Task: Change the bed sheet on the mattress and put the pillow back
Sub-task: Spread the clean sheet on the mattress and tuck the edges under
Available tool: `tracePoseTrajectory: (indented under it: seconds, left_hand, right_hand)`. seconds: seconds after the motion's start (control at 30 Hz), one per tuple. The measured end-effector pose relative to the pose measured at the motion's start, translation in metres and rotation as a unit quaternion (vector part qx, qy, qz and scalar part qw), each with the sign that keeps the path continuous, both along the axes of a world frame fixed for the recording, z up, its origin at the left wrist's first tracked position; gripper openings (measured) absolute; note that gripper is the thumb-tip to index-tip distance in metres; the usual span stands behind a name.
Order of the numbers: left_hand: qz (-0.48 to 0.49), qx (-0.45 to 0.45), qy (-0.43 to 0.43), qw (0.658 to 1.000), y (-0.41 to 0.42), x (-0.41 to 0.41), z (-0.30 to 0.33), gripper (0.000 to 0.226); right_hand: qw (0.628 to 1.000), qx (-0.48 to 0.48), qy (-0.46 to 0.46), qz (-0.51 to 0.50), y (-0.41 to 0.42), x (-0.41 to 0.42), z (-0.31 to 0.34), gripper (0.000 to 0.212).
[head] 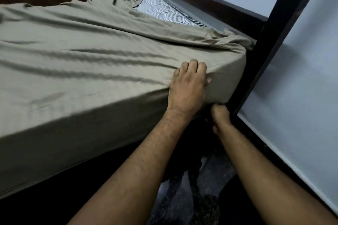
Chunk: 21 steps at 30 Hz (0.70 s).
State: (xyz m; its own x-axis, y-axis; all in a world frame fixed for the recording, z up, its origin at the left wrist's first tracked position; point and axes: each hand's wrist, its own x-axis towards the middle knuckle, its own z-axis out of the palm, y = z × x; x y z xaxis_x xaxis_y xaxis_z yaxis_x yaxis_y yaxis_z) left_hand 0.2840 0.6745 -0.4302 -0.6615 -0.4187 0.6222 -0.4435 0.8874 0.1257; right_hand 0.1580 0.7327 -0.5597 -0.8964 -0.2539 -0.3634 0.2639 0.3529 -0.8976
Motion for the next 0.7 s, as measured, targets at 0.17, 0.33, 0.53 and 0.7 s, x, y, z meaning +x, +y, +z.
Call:
tracePoseTrajectory:
  seconds: [0.17, 0.33, 0.53, 0.7]
  left_hand:
    - [-0.086, -0.018, 0.009, 0.996, 0.013, 0.048, -0.049, 0.057]
    - [-0.098, 0.019, -0.115, 0.988, 0.006, 0.127, -0.119, 0.047]
    - [0.010, 0.176, -0.192, 0.965, -0.010, 0.206, -0.152, 0.060]
    - [0.144, 0.225, -0.161, 0.950, -0.003, 0.231, -0.137, 0.043]
  right_hand:
    - [0.992, 0.056, 0.101, 0.045, 0.011, 0.054, -0.015, 0.040]
    - [0.843, 0.228, 0.405, 0.270, 0.029, 0.106, -0.027, 0.037]
    - [0.701, 0.291, 0.559, 0.335, 0.039, 0.083, -0.029, 0.038]
    - [0.631, 0.300, 0.618, 0.360, 0.033, 0.115, -0.031, 0.038]
